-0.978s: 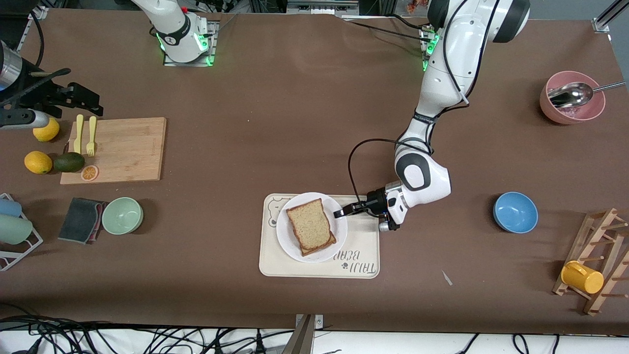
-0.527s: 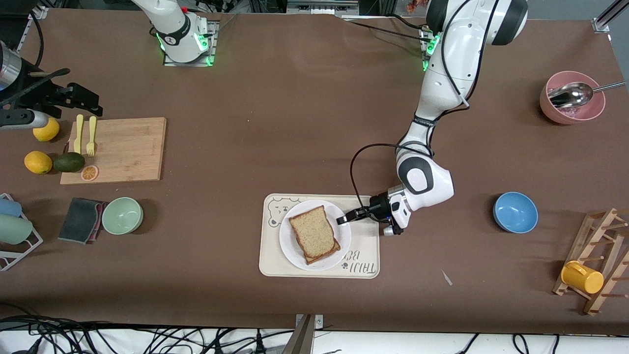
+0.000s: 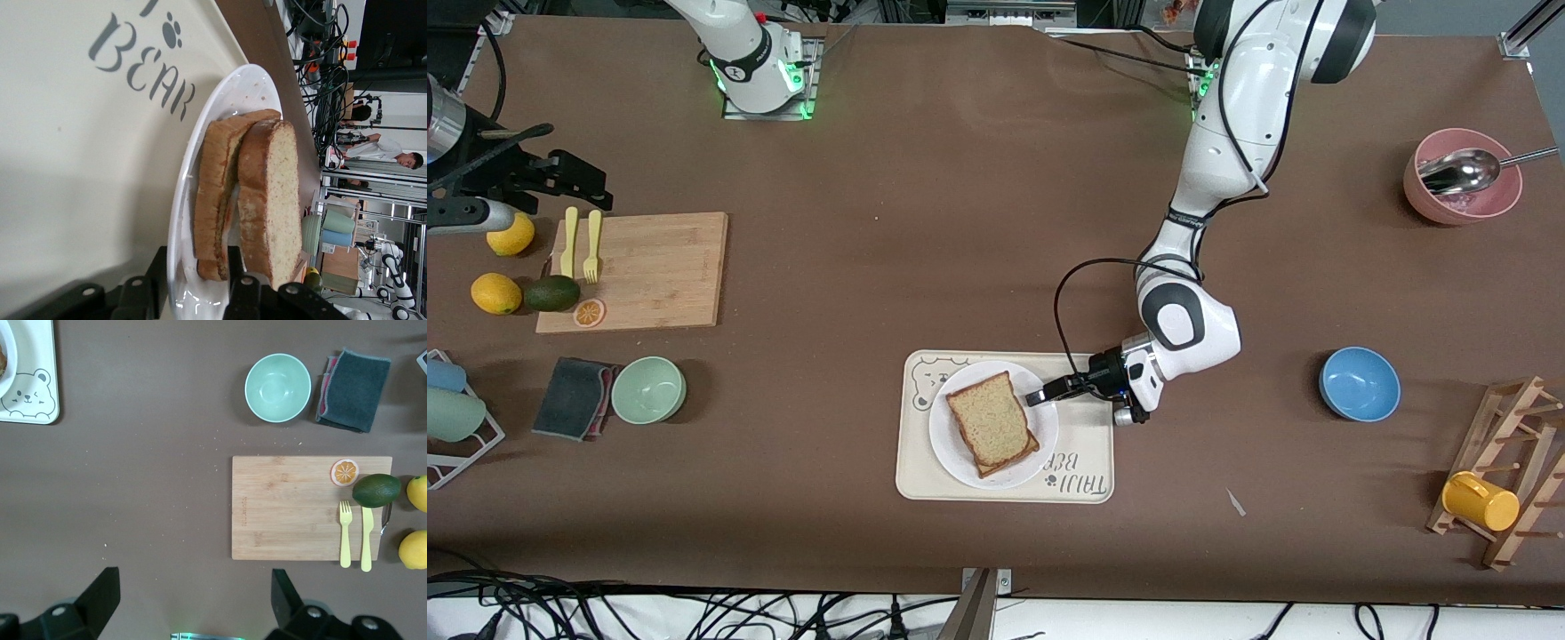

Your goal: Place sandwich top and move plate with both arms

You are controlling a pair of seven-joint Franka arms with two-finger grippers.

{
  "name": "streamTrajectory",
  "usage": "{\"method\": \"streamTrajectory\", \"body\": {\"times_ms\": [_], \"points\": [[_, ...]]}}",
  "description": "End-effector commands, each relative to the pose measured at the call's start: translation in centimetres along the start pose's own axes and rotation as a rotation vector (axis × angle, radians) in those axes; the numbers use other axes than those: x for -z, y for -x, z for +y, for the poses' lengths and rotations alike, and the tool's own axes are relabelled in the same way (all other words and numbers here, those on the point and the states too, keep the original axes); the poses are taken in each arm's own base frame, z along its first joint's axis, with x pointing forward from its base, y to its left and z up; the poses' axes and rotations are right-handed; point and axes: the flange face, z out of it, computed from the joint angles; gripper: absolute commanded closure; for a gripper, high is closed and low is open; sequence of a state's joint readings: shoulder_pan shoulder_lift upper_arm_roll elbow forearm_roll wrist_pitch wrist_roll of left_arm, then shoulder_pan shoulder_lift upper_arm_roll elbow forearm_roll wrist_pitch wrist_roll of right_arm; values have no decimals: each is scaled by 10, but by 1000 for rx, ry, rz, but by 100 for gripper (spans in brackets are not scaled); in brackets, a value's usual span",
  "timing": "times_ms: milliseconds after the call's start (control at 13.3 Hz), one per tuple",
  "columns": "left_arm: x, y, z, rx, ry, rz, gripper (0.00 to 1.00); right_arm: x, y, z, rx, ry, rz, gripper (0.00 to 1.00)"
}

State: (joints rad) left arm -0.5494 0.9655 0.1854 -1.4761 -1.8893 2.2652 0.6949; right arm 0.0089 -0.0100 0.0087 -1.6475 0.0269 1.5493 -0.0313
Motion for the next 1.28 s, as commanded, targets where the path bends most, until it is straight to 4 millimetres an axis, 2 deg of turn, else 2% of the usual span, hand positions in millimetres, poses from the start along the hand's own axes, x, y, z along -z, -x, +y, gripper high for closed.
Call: {"method": "streamTrajectory", "body": {"times_ms": [0, 602, 752, 903, 1204], "points": [[9, -4, 13, -77, -38, -24, 27, 1, 1, 2, -5, 10, 8, 0], [62, -20, 37, -159, -144, -67, 27, 1, 2, 2, -5, 10, 5, 0], [88, -22, 55, -166, -196, -89, 27, 1, 1, 2, -5, 12, 8, 0], [112, -13, 76, -177, -254, -143, 27, 1, 1, 2, -5, 10, 8, 0], [163, -7, 113, -256, -400, -210, 27, 1, 1, 2, -5, 9, 8, 0]]}}
